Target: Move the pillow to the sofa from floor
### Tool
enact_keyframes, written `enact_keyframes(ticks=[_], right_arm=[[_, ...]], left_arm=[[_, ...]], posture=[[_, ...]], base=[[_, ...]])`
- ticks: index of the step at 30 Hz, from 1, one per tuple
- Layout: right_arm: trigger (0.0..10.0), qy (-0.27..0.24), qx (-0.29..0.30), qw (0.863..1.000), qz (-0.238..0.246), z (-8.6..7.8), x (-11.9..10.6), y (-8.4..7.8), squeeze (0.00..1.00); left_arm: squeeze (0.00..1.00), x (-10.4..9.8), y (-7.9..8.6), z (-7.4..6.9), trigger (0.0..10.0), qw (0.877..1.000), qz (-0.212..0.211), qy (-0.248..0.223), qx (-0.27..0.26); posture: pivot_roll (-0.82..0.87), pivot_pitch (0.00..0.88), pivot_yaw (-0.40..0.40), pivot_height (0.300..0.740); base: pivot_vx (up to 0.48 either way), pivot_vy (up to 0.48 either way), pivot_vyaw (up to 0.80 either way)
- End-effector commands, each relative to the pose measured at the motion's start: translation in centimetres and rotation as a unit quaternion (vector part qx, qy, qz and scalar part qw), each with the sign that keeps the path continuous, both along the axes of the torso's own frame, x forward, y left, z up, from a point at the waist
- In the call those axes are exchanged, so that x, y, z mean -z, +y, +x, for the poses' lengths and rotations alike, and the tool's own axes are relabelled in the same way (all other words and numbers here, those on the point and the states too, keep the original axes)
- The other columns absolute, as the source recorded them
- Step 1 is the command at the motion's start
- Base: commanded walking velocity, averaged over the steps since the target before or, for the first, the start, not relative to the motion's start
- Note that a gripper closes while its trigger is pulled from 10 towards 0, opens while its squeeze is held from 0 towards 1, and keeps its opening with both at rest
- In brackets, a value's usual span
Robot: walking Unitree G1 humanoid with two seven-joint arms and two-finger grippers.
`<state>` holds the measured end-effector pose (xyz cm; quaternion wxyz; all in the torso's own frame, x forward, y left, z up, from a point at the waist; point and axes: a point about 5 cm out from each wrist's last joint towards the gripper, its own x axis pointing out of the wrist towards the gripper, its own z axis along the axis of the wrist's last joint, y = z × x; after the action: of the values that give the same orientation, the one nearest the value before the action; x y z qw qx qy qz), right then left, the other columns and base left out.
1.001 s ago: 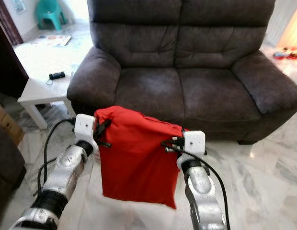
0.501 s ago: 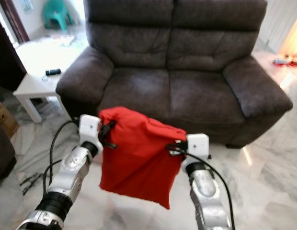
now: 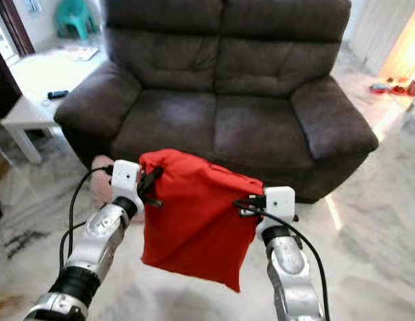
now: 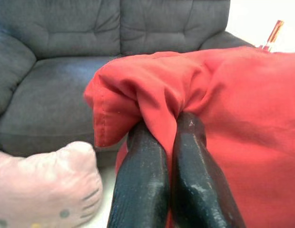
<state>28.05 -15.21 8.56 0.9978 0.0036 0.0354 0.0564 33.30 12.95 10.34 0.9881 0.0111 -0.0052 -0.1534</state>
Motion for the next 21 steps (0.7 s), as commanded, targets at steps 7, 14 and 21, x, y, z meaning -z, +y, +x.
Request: enact_keyframes(ticks=[7,14,21], right_arm=[[10.0,-0.045,0.001,0.999,-0.003,0.50,-1.87,-0.27,0.00],[10.0,-0.045,0.004,0.999,-0.003,0.55,-1.94,-0.39,0.00],[10.0,-0.045,0.005,0.999,-0.001,0.54,-1.94,-0.37,0.00]], left_arm=[[0.00,-1.95,-0.84,0.52,10.0,0.999,-0.008,-0.041,0.014],[0.00,-2.16,-0.87,0.64,10.0,0.999,-0.009,-0.043,0.012],[0.00,-2.05,-0.90,0.56,10.0,0.999,-0.010,-0.042,0.010]], posture=[[-0.05,0.000,-0.030,0.740],[-0.05,0.000,-0.033,0.740],[-0.05,0.000,-0.034,0.740]], base=[[0.000,-0.314,0.00],[0.000,-0.311,0.00],[0.000,-0.311,0.00]])
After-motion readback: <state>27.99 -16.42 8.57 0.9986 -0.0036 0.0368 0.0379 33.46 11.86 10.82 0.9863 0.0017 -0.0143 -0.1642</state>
